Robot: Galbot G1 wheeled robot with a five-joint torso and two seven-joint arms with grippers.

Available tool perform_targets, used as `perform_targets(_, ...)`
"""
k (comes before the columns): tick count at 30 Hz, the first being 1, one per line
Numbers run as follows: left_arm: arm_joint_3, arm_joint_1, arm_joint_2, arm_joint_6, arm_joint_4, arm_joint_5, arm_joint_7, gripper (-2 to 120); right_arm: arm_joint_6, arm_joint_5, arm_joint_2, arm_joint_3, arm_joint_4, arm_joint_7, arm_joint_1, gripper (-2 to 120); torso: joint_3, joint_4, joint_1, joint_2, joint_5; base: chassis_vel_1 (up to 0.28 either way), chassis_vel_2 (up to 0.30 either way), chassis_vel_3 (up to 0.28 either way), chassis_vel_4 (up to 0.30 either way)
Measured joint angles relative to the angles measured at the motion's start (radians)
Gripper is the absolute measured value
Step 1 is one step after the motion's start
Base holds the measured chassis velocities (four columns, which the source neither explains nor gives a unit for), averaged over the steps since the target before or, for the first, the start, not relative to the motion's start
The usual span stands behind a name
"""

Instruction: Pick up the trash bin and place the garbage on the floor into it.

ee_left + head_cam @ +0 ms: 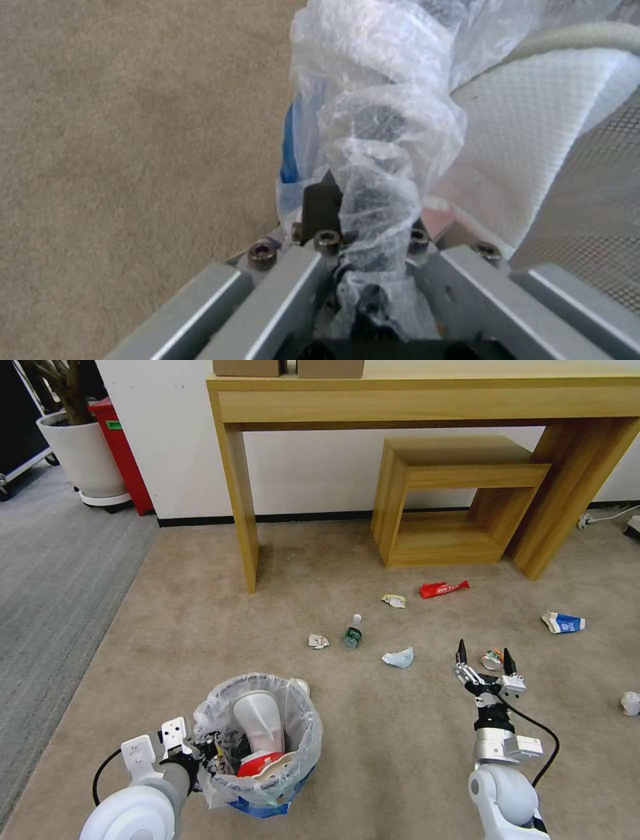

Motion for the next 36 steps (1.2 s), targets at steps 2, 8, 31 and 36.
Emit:
perform_targets(2, 0.001, -0.001, 0.000, -0.007, 0.003, 0.003, 0.002, 0, 0.003, -0.003, 0.002, 0.001, -0.004, -0.005, 0.000, 100, 0.000, 0.0000, 0.000, 0.000, 0.0000, 0.000, 0.000, 0.000, 0.000)
perform_targets(8, 0.001, -0.003, 0.001, -0.008, 0.010, 0.015, 0.010, 0, 0.004, -0.016, 0.006, 0.001, -0.008, -0.008, 0.000, 100, 0.000, 0.0000, 0.000, 0.000, 0.0000, 0.000, 0.000, 0.000, 0.000)
perform_targets(31, 0.022, 0.005, -0.018, -0.013, 0.013, 0.034, 0.018, 0, 0.016, -0.019, -0.013, 0.002, -0.001, -0.014, -0.012, 100, 0.000, 0.0000, 0.000, 0.000, 0.0001, -0.031, -0.029, -0.030, -0.029)
perform_targets(36, 0.025, 0.010, -0.027, -0.013, 0.012, 0.057, 0.028, 0, 0.016, -0.017, -0.020, 0.005, 0.004, -0.014, -0.012, 100, 0.000, -0.0001, 0.000, 0.000, 0.0000, -0.093, -0.101, -0.096, -0.087)
